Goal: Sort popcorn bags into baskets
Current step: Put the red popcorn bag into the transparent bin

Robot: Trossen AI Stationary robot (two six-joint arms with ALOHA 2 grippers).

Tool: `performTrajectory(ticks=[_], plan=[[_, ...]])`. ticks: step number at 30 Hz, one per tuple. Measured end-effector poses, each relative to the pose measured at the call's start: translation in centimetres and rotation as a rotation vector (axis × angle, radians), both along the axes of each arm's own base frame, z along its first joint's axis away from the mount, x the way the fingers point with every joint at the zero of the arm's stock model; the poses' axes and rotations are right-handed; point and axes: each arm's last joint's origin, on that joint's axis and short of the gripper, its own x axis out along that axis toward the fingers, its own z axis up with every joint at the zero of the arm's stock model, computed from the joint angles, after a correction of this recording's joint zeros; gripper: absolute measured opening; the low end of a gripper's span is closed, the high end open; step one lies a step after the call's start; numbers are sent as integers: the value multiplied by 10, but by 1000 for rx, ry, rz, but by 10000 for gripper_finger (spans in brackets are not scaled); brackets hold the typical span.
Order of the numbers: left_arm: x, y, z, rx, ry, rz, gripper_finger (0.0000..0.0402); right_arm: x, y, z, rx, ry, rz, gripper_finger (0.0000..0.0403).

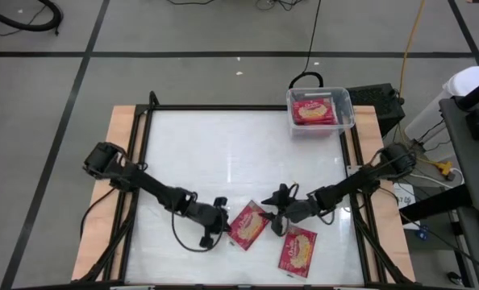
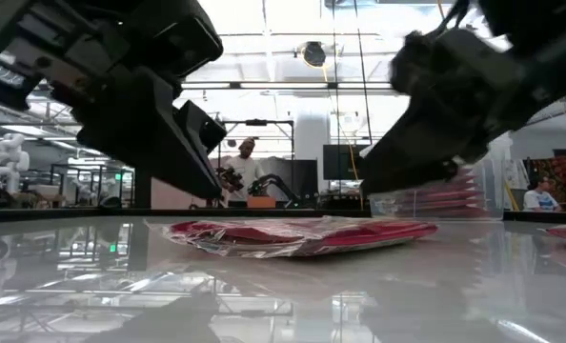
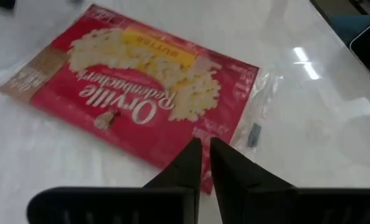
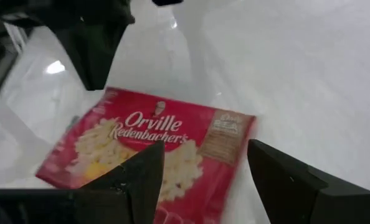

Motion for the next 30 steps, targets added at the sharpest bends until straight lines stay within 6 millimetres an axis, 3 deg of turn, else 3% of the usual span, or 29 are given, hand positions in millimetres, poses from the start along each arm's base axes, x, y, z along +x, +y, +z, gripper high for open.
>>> performTrajectory(ticks=[6, 12, 20, 24, 30], plan=[[2, -5, -21, 64, 17, 31, 35, 19, -11, -5, -4, 33, -57, 222], [5, 4, -21, 65, 24, 68, 35, 19, -27, -13, 175, 154, -76, 222], [6, 7, -21, 78, 17, 82, 35, 22, -26, -20, 310, 165, -116, 215], [7, 7, -21, 68, 21, 98, 35, 22, -24, -18, 344, 164, -104, 182], [7, 8, -21, 66, 21, 133, 35, 21, -23, -20, 367, 194, -62, 92]])
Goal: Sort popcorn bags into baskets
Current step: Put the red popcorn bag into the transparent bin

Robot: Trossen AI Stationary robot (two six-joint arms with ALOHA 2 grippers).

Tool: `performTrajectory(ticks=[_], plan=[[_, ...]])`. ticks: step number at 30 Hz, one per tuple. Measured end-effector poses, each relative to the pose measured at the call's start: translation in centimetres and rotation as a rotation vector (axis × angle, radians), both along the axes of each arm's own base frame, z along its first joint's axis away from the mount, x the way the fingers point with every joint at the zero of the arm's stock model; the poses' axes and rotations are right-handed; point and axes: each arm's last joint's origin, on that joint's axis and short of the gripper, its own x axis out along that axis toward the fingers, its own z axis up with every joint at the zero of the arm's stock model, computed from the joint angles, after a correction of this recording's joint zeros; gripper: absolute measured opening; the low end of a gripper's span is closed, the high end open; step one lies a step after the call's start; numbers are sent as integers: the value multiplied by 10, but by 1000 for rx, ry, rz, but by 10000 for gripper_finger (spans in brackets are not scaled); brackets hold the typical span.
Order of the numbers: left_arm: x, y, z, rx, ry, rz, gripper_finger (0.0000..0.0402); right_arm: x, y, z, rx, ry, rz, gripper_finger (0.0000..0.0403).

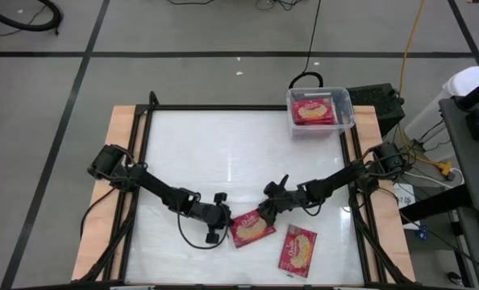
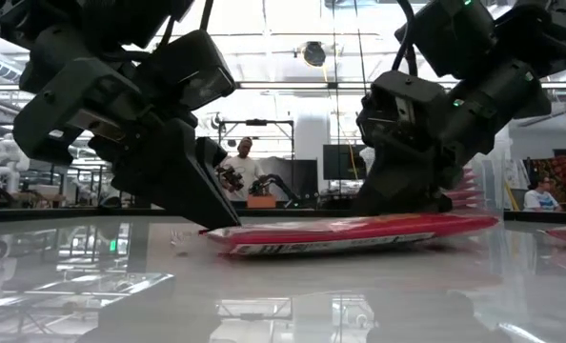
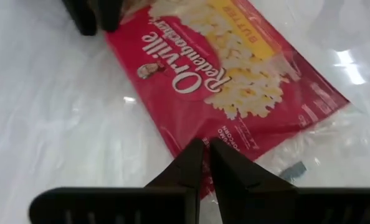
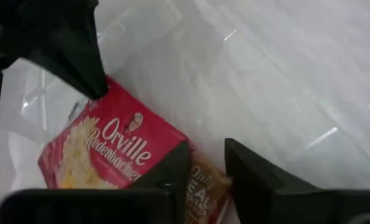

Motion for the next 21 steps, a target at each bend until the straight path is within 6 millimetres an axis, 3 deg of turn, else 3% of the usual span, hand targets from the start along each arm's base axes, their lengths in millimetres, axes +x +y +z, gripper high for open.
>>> performTrajectory(ticks=[5, 9, 16, 21], plan=[[0, 1, 0, 23, -9, 38, 35, 0, 2, 0, -11, -4, 87, 11], [0, 7, 12, 51, -40, 59, 35, -1, 1, 7, -42, -25, 121, 9], [-5, 24, 52, 83, -128, 158, 36, -3, -6, 30, -177, -108, 146, 1], [-5, 32, 59, 69, -129, 167, 66, -8, -10, 46, -303, -140, 157, 1]])
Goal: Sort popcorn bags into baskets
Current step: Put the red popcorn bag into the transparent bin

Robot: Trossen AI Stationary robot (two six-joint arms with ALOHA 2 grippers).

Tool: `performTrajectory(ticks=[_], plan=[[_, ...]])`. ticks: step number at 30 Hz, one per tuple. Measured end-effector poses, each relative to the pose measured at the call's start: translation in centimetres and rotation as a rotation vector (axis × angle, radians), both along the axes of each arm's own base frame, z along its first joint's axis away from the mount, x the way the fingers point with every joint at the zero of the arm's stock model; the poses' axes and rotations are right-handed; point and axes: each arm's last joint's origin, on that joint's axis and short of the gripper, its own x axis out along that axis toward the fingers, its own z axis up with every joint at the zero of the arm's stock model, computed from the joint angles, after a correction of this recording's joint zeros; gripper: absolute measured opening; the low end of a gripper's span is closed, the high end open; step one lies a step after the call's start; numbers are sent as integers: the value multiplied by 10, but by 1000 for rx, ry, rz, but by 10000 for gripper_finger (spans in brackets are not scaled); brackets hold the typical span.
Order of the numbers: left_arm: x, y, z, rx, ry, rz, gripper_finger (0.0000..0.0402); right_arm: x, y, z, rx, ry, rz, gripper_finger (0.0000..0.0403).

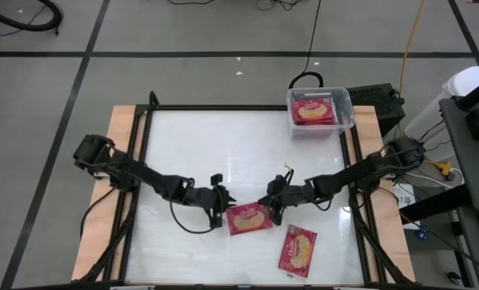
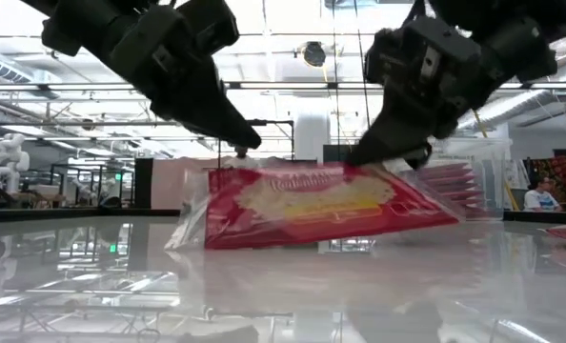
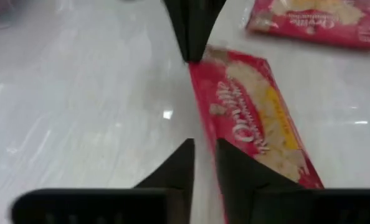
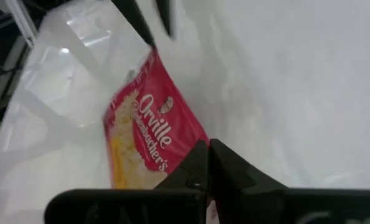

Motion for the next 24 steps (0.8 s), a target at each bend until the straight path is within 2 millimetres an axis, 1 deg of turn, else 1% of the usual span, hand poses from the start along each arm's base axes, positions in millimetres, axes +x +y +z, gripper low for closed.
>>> performTrajectory(ticks=[2, 4, 7, 10, 13, 15, 17, 19, 21, 24], plan=[[1, 3, 0, -11, -3, 13, 98, -1, -1, 6, -53, -23, 8, 0], [3, 6, 1, -49, -17, 44, 138, -3, -2, 10, -95, -30, 9, 0], [5, 11, 2, -115, -23, 92, 203, -4, -4, 16, -115, -49, -12, 0], [5, 12, 1, -157, -11, 89, 259, -5, -4, 20, -138, -75, -4, 0], [6, 19, -2, -191, 15, 127, 299, -5, -5, 23, -200, -95, -7, 0], [7, 25, -4, -212, 33, 141, 311, -4, -5, 24, -235, -106, 8, 0], [9, 28, -5, -248, 38, 98, 311, -3, -5, 27, -275, -136, 33, 0], [11, 28, -4, -264, 30, 47, 292, -1, -5, 30, -318, -165, 44, 0], [11, 29, -4, -235, 24, 20, 253, -1, -5, 31, -366, -173, 46, 0], [11, 30, -4, -151, 16, -14, 173, -1, -6, 33, -411, -179, 56, 0]])
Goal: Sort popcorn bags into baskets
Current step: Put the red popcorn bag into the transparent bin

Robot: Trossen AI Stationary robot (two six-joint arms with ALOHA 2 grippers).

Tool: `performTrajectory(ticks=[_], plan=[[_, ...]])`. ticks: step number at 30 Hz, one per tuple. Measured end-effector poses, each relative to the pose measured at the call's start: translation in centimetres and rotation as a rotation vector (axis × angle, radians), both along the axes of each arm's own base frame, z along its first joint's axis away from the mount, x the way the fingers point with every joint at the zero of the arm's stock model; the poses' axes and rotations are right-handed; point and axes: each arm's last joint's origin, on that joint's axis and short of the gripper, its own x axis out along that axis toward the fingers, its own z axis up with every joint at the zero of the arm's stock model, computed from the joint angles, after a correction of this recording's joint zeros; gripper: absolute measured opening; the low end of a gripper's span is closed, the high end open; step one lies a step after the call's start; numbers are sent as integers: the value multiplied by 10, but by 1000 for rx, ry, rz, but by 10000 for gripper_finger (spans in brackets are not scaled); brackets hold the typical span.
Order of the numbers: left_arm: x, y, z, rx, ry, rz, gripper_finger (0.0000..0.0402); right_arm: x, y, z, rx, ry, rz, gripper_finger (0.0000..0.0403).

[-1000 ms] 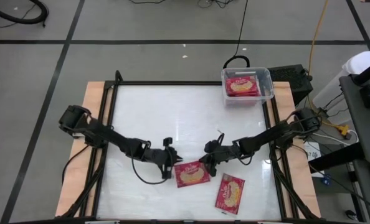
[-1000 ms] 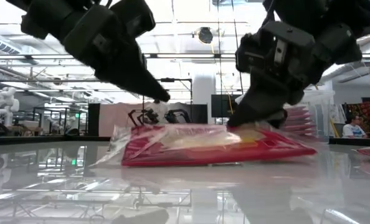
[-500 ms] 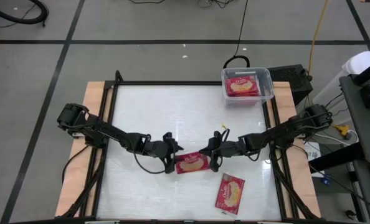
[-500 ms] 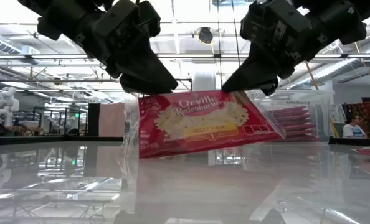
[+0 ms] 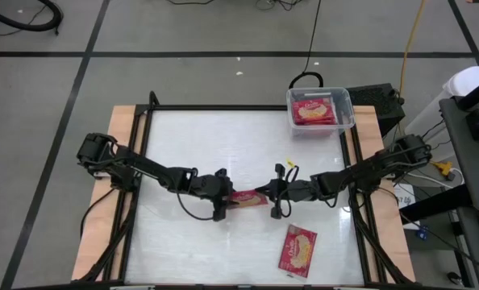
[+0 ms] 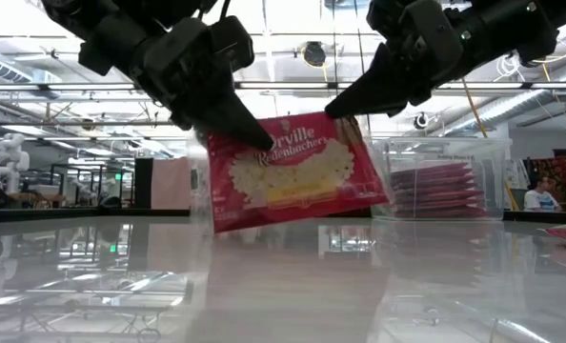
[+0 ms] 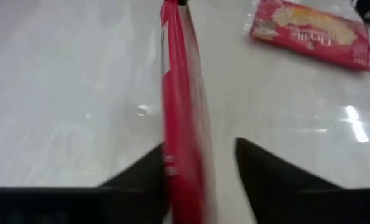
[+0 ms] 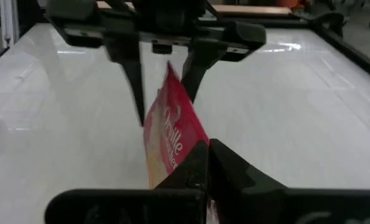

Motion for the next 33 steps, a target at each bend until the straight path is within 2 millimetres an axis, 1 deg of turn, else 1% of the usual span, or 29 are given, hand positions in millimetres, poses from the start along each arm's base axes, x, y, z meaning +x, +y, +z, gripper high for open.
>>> performTrajectory(ticks=[4, 5, 6, 9, 12, 14, 16, 18, 19, 22, 25, 27, 30, 33], plan=[[1, 6, 0, 59, -1, -23, 50, -1, -1, 0, 3, 13, -3, 0], [1, 10, -1, 68, 1, -16, 29, -1, -2, 0, 10, 15, -8, 0], [2, 13, -1, 71, 2, -12, 20, -2, -2, 1, 20, 15, -16, 0], [1, 21, 4, 96, -6, -4, 28, -4, -3, 5, 47, -3, -79, 11], [-1, 26, 8, 159, -9, -34, 36, -8, -4, 16, 80, -44, -93, 45], [-4, 29, 12, 207, -12, -52, 35, -9, -7, 28, 73, -53, -119, 75], [-3, 32, 20, 245, -35, -60, 30, -8, -12, 45, 66, -64, -155, 106], [-8, 35, 19, 267, 10, -66, 23, -4, -18, 59, 61, -32, -184, 134], [-8, 36, 19, 277, 3, -68, 22, -1, -20, 63, 71, -5, -186, 147], [-8, 40, 21, 319, 0, -79, 24, 13, -27, 66, 129, 93, -155, 175], [-7, 43, 25, 371, -21, -92, 33, 25, -30, 60, 167, 173, -102, 191], [-8, 45, 23, 399, 2, -98, 33, 34, -31, 57, 164, 197, -84, 195], [-9, 46, 22, 427, 17, -113, 31, 41, -33, 43, 129, 266, -77, 196], [-9, 45, 19, 431, 35, -119, 32, 44, -35, 35, 115, 297, -80, 190]])
